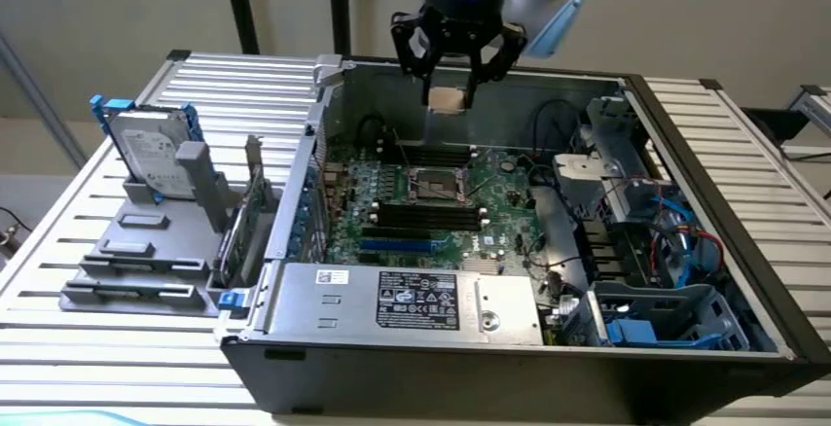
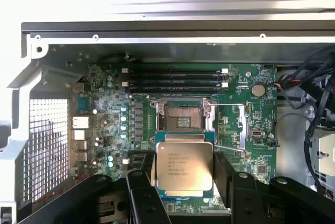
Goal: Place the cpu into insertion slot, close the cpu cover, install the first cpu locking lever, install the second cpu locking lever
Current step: 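Place the cpu into insertion slot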
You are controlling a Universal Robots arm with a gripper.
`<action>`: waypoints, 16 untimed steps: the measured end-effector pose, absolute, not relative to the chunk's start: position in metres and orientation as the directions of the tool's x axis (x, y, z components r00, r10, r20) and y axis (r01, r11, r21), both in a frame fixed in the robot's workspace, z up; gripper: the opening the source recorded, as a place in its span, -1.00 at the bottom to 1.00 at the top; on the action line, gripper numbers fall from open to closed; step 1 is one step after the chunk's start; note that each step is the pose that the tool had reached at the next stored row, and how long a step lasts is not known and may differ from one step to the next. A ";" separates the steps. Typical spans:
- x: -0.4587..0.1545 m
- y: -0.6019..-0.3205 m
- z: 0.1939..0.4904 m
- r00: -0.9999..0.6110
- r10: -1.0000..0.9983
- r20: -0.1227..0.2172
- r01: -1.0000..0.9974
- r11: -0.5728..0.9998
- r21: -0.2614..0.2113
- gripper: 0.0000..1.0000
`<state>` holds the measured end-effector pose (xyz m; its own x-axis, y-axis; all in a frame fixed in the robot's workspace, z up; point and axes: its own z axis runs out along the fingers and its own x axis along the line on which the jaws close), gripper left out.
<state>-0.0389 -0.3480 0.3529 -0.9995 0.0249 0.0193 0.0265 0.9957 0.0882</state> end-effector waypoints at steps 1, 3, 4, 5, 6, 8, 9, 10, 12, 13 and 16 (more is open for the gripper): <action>-0.038 -0.347 0.353 -0.999 0.026 0.019 0.027 0.996 0.087 0.08; -0.036 -0.346 0.353 -0.999 0.035 0.019 0.037 0.996 0.085 0.08; -0.036 -0.346 0.353 -0.999 0.045 0.019 0.046 0.995 0.085 0.08; -0.036 -0.346 0.353 -0.998 0.057 0.019 0.058 0.995 0.085 0.08; -0.036 -0.346 0.353 -0.997 0.071 0.019 0.073 0.994 0.085 0.08; -0.036 -0.346 0.352 -0.994 0.106 0.019 0.108 0.991 0.085 0.08; -0.036 -0.346 0.352 -0.992 0.124 0.019 0.125 0.988 0.085 0.08; -0.036 -0.346 0.352 -0.990 0.143 0.019 0.144 0.986 0.085 0.08; -0.036 -0.346 0.351 -0.984 0.178 0.019 0.179 0.980 0.085 0.08; -0.036 -0.346 0.351 -0.980 0.197 0.019 0.198 0.977 0.085 0.08; -0.036 -0.346 0.351 -0.968 0.249 0.019 0.250 0.964 0.085 0.08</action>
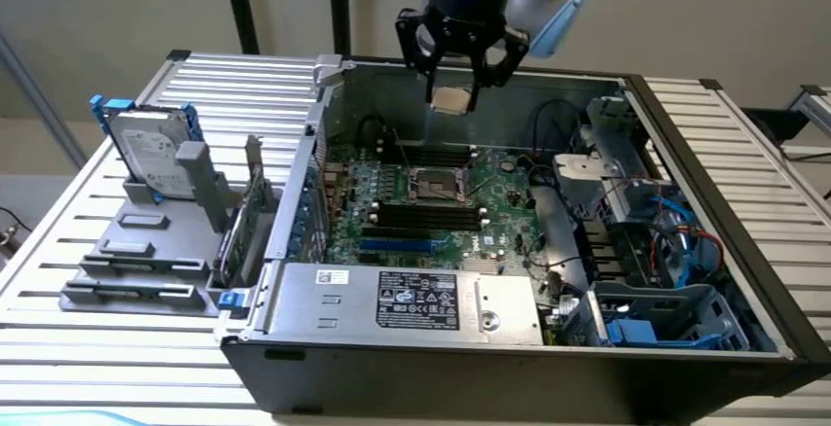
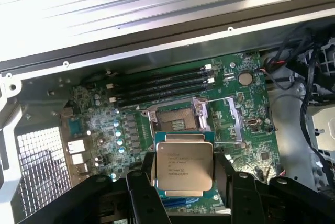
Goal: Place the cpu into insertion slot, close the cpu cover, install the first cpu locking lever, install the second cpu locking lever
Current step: 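Place the cpu into insertion slot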
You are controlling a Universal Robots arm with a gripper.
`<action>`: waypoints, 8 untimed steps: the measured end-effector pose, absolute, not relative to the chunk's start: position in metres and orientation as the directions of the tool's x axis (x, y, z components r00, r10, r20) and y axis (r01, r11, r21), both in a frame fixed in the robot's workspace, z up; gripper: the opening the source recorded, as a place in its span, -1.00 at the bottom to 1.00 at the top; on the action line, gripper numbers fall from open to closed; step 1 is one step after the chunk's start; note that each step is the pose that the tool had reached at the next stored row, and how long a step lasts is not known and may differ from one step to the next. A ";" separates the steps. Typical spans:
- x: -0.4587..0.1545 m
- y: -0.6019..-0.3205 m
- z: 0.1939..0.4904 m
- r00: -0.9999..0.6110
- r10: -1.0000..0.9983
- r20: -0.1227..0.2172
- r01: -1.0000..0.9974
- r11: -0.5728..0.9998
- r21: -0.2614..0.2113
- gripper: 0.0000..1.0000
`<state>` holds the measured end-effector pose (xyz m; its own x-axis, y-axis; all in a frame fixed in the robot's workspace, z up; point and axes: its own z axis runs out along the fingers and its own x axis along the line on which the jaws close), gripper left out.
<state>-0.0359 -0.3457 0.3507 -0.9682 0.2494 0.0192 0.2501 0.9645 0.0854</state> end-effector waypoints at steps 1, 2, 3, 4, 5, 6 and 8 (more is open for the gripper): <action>-0.036 -0.346 0.351 -0.964 0.267 0.019 0.267 0.960 0.085 0.08; -0.036 -0.346 0.350 -0.959 0.284 0.019 0.285 0.955 0.085 0.08; -0.036 -0.346 0.350 -0.953 0.303 0.019 0.303 0.949 0.085 0.08; -0.036 -0.346 0.350 -0.947 0.320 0.019 0.320 0.943 0.085 0.08; -0.036 -0.346 0.350 -0.941 0.337 0.019 0.337 0.938 0.085 0.08; -0.036 -0.346 0.350 -0.935 0.354 0.019 0.354 0.931 0.085 0.08; -0.036 -0.346 0.349 -0.922 0.387 0.019 0.387 0.918 0.085 0.08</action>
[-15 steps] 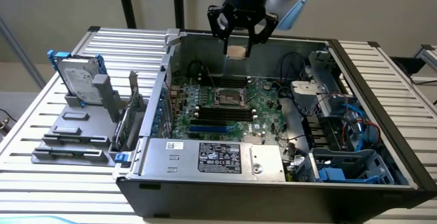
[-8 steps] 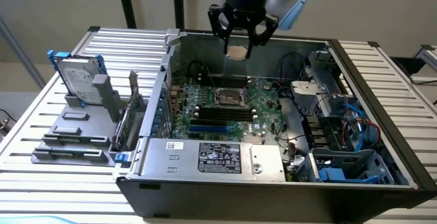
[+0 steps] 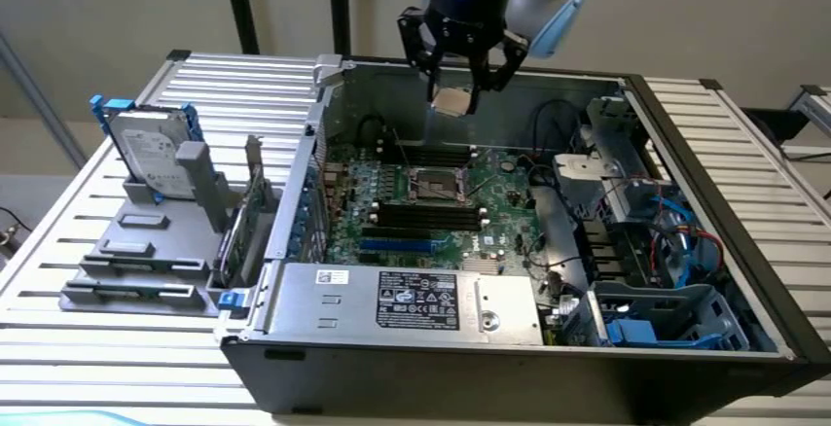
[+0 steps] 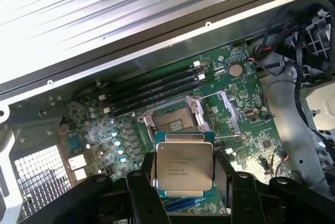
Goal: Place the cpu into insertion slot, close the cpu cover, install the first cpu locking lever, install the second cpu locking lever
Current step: 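Place the cpu into insertion slot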
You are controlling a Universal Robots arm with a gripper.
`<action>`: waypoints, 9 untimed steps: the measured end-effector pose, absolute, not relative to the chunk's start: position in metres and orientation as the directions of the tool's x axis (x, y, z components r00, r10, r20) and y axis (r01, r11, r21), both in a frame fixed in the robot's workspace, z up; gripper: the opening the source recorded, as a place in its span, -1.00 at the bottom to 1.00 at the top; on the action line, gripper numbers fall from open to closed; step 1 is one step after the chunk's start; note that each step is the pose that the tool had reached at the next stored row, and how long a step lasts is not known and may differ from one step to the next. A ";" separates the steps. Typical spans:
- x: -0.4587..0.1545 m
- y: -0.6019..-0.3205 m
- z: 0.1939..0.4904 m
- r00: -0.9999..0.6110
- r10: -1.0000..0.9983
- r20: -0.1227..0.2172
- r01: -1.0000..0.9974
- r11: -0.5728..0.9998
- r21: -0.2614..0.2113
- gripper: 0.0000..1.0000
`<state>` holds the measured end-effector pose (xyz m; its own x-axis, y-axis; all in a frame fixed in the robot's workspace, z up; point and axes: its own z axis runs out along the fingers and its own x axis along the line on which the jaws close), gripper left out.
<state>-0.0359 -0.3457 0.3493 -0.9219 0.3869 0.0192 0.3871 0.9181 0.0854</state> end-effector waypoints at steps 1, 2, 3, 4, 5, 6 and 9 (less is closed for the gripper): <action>-0.036 -0.346 0.349 -0.915 0.403 0.019 0.403 0.911 0.085 0.08; -0.036 -0.346 0.349 -0.907 0.420 0.019 0.420 0.903 0.085 0.08; -0.036 -0.346 0.349 -0.900 0.436 0.019 0.436 0.896 0.086 0.08; -0.036 -0.346 0.348 -0.892 0.452 0.019 0.452 0.888 0.085 0.08; -0.036 -0.346 0.348 -0.884 0.467 0.019 0.467 0.880 0.085 0.08; -0.036 -0.346 0.348 -0.876 0.482 0.019 0.482 0.872 0.085 0.08; -0.036 -0.346 0.347 -0.850 0.527 0.019 0.527 0.846 0.085 0.08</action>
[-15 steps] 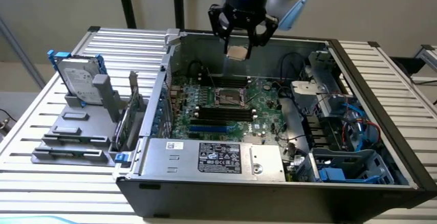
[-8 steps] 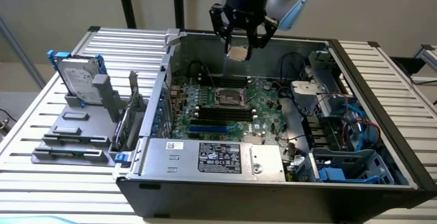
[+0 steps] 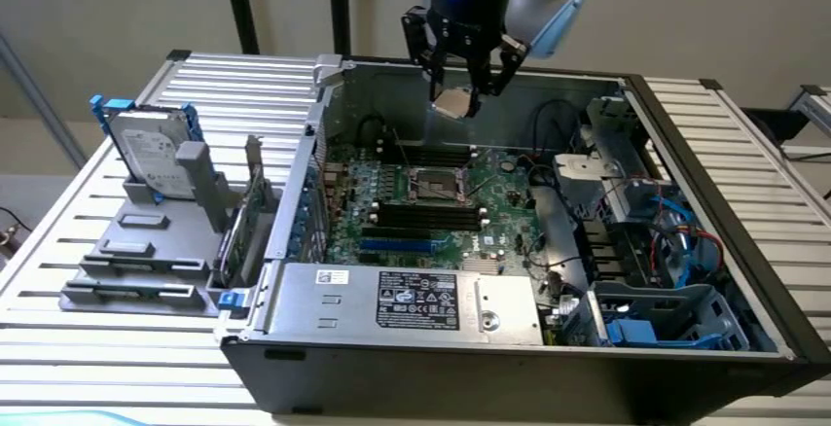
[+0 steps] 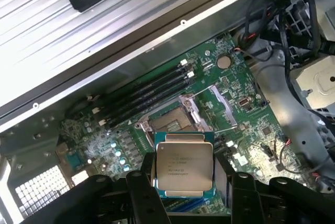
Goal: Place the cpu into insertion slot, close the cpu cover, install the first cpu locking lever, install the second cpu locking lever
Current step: 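Place the cpu into insertion slot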
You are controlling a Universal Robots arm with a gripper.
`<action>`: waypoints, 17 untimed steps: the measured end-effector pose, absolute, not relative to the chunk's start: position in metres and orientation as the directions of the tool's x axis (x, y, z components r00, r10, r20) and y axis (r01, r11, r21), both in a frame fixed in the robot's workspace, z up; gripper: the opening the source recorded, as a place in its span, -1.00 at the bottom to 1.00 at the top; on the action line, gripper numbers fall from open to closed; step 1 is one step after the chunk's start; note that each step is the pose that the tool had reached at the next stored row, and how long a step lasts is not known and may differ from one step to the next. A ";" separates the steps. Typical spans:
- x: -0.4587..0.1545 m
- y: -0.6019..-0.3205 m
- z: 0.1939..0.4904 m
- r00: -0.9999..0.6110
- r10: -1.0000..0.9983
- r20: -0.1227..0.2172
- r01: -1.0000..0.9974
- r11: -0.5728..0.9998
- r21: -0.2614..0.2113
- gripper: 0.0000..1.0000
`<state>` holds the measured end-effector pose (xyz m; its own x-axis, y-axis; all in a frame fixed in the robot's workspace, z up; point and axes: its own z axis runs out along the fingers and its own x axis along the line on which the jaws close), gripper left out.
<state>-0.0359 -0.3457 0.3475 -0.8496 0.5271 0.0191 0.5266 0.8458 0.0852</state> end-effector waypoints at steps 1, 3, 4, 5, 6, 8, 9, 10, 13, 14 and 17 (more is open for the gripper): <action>-0.036 -0.346 0.347 -0.841 0.541 0.019 0.541 0.837 0.085 0.08; -0.036 -0.346 0.347 -0.822 0.570 0.019 0.569 0.818 0.085 0.08; -0.036 -0.346 0.347 -0.811 0.584 0.019 0.584 0.808 0.085 0.08; -0.036 -0.346 0.346 -0.801 0.598 0.019 0.597 0.798 0.085 0.08; -0.036 -0.346 0.346 -0.791 0.612 0.019 0.611 0.787 0.085 0.08; -0.036 -0.346 0.346 -0.770 0.638 0.019 0.637 0.766 0.085 0.08; -0.036 -0.346 0.346 -0.759 0.651 0.019 0.650 0.755 0.085 0.08; -0.036 -0.346 0.345 -0.747 0.665 0.019 0.664 0.743 0.085 0.08; -0.036 -0.346 0.345 -0.712 0.702 0.019 0.701 0.708 0.085 0.08; -0.036 -0.346 0.344 -0.700 0.714 0.019 0.713 0.696 0.085 0.08; -0.036 -0.346 0.344 -0.661 0.750 0.019 0.748 0.658 0.085 0.08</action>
<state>-0.0359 -0.3457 0.3437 -0.6615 0.7497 0.0187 0.7482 0.6580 0.0847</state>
